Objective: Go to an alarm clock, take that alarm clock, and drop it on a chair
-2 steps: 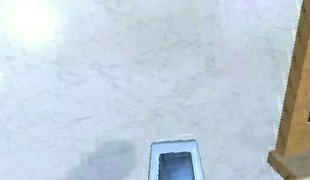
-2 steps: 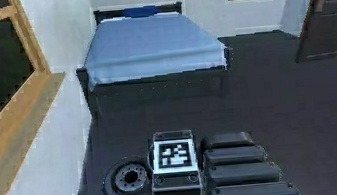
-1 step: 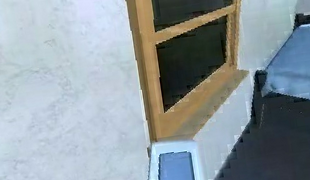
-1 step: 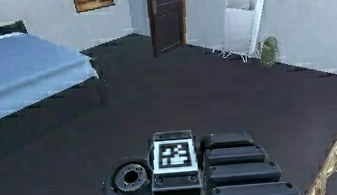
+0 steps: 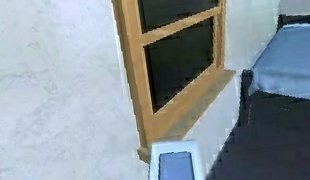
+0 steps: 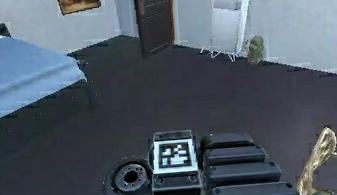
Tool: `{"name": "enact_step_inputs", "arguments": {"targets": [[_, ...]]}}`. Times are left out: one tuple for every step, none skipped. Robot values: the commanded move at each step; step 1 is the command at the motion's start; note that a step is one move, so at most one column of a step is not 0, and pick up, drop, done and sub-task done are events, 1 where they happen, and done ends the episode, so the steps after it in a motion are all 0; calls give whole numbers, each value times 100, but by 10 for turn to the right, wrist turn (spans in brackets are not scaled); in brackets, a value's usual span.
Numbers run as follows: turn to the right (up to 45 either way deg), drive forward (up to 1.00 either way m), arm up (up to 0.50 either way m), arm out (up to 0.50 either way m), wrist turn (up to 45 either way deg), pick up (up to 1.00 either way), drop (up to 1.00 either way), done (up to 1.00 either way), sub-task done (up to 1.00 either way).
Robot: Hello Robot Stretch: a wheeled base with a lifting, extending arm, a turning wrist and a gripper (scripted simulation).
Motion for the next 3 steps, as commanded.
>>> {"name": "enact_step_inputs", "arguments": {"targets": [[-450,0,0,0,0,0,0,0,0],[-450,0,0,0,0,0,0,0,0],[450,0,0,0,0,0,0,0,0]]}}
